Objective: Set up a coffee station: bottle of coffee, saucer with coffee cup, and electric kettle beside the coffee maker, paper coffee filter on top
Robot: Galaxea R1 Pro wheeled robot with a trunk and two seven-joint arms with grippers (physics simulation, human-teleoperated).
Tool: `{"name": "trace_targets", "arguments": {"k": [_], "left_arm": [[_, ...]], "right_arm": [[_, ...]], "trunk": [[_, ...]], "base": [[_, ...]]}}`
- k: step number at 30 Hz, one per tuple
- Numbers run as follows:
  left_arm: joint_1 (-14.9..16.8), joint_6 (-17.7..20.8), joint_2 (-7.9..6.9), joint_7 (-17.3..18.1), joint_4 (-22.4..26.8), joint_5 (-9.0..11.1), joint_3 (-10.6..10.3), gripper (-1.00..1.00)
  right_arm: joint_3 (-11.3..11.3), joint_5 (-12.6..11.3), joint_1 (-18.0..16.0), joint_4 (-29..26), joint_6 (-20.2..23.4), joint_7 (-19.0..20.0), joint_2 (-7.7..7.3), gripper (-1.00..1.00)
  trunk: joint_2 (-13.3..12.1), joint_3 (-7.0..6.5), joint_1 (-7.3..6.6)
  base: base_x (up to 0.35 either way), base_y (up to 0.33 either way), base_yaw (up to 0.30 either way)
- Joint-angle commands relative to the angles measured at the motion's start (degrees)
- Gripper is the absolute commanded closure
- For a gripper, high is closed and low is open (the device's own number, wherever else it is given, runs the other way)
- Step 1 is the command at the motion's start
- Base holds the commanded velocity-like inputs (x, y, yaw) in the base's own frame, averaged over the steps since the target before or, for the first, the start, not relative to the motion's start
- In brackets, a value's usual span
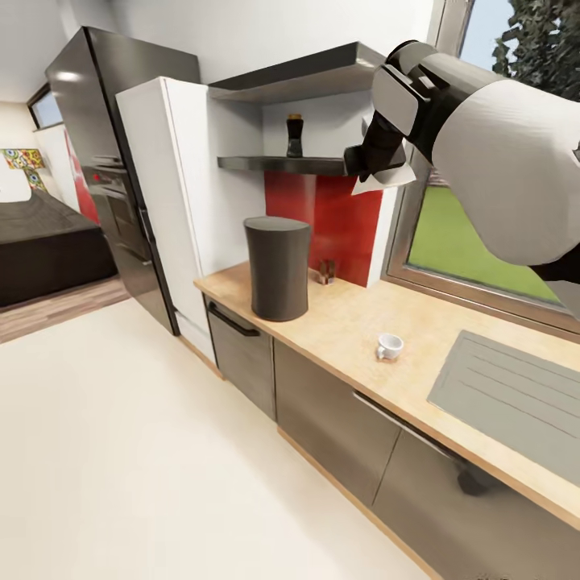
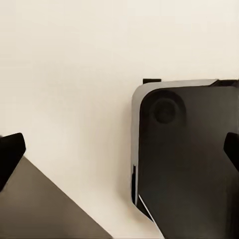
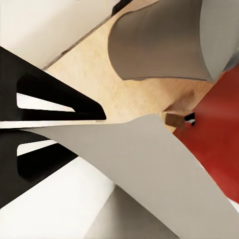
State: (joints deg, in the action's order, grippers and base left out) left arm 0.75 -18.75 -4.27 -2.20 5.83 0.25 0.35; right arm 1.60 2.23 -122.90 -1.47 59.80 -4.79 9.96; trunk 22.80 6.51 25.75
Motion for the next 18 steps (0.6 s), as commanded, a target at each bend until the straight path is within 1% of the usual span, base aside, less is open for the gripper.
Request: {"name": "trace_targets", "arguments": {"k": [1, 5, 10, 18], "left_arm": [[0.04, -0.18, 0.02, -0.08, -0.03, 0.02, 0.0, -1.0], [0.04, -0.16, 0.02, -0.08, -0.03, 0.02, 0.0, -1.0], [0.04, -0.15, 0.05, -0.08, -0.01, 0.02, 0.0, -1.0], [0.04, -0.14, 0.05, -0.08, -0.01, 0.02, 0.0, -1.0]], "right_arm": [[0.12, 0.05, -0.06, -0.02, 0.2, -0.04, 0.04, 1.0], [0.11, 0.05, -0.06, -0.02, 0.2, -0.04, 0.04, 1.0], [0.13, 0.05, -0.06, -0.02, 0.2, -0.04, 0.04, 1.0], [0.16, 0.05, -0.06, 0.06, 0.2, -0.04, 0.04, 1.0]], "trunk": [[0.11, 0.05, 0.04], [0.11, -0.29, 0.04], [0.11, -0.72, 0.04], [0.11, -1.42, 0.04]], "base": [[0.001, 0.311, -0.108], [0.009, 0.311, -0.113], [0.086, 0.311, -0.115], [0.2, 0.291, -0.109]]}}
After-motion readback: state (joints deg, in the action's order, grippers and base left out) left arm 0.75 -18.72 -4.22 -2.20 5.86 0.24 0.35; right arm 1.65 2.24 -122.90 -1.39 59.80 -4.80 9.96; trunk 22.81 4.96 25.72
